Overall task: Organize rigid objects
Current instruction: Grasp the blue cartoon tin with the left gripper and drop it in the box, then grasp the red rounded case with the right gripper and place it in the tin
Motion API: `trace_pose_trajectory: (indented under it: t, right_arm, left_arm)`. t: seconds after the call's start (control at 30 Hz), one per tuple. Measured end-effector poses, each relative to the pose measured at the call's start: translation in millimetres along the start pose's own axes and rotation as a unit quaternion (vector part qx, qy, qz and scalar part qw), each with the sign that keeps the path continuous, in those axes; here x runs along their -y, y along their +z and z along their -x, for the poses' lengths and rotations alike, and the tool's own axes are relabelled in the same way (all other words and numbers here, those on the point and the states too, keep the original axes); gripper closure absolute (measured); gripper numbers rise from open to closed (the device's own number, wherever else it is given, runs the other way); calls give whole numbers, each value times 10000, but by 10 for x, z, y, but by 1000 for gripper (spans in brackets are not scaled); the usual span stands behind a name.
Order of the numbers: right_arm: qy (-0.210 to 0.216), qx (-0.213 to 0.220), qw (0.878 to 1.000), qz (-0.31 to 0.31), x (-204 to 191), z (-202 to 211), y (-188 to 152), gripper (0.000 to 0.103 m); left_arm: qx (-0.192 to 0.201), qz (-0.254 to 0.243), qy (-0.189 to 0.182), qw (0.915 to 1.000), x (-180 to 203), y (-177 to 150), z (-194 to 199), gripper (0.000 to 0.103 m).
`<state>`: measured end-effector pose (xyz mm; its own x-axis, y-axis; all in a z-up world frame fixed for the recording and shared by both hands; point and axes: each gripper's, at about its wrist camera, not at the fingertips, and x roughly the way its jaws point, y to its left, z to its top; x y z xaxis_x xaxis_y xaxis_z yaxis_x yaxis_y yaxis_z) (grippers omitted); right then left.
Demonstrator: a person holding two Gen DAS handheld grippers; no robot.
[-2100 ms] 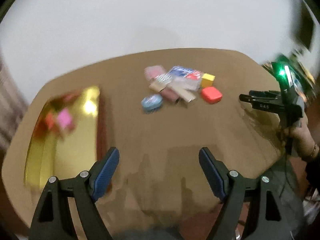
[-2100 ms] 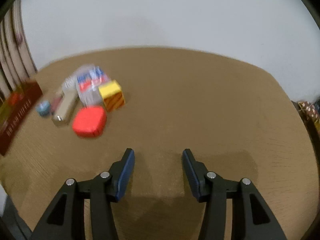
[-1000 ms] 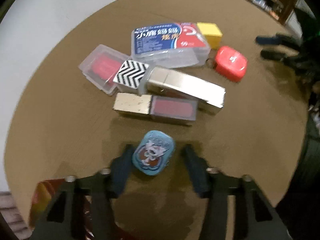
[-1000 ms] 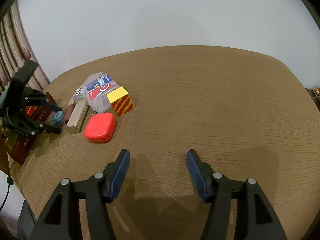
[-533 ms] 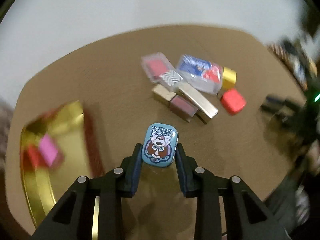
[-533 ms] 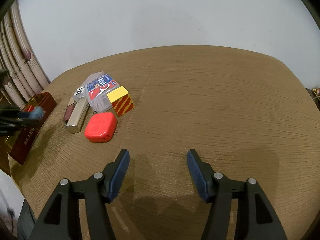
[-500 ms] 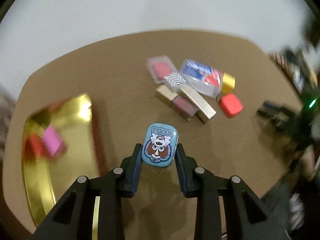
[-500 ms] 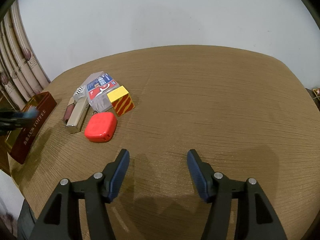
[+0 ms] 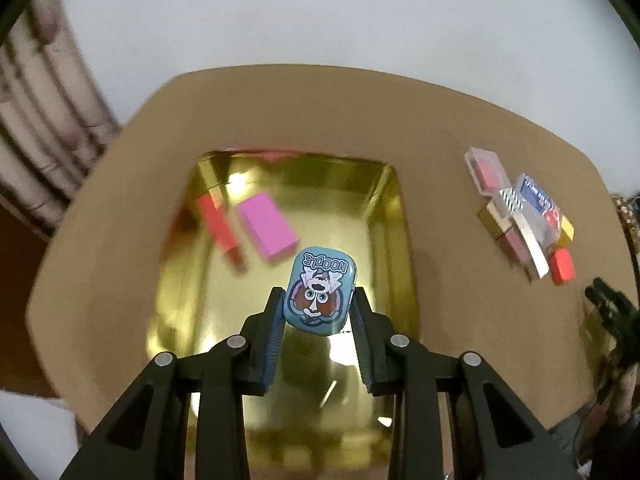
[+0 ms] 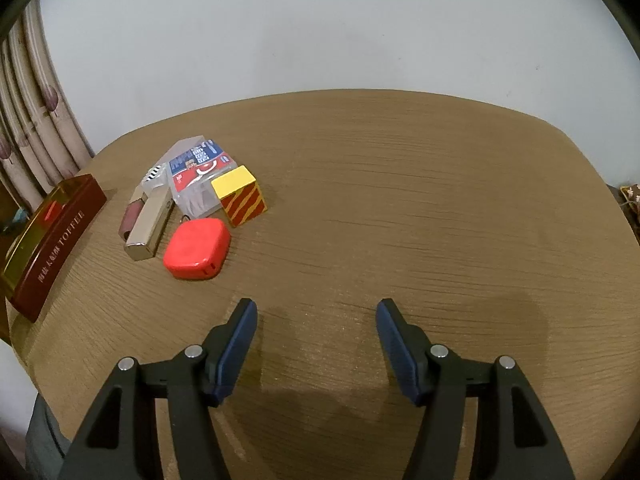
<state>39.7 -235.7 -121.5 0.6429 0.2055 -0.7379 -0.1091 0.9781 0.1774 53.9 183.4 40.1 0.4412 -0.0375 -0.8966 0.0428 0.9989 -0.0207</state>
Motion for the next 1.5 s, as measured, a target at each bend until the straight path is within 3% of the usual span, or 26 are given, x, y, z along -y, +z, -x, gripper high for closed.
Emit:
trace_pose_trajectory:
  t: [0.23,0.43,0.53,0.7,0.8,0.87,0.9,1.03,1.23,1.4,1.5]
  right_arm:
    - [-5,-6,10000,14,-24,-17,-4,37]
    - [0,-46,10000,25,-34,-37,-9,35]
    - [34,-34,10000,3,-15,-32,-24,35]
    - [94,156,9998,-37,21,79,-44,35]
    - [323,95,9994,-12,-49,137,-34,35]
    - [584,14,9983,-32,-148,148,0,35]
    - [603,-13,9982,30,-226,145,23,35]
    - [673,-74,9975,190,-497,94,172,35]
    - [441,-434,9977,267,-688,-159,325,35]
    - [296,-636,9973,207,-688,-346,400,35]
    - [205,-683,9971,280,-699,-407,431,36]
  left_arm:
    - [-76,245,108,9996,6,402,-556,74]
    - [-238,257,375,9987,21,461,-810,73]
    - [-269,357,383,9983,-21,430,-798,73]
    - [-115,432,423,9981,-106,371,-603,63]
    - [309,496,287,9979,-14,201,-207,56]
    - [649,539,216,9962,50,4,67,36]
    - [797,556,74,9952,90,-136,210,32]
    - [994,682,-325,9922,199,-573,472,27]
    - [858,609,-527,9930,385,-1142,611,24]
    - [752,379,-319,9959,556,-1539,630,20]
    - [1159,212,277,9926,594,-1764,698,20]
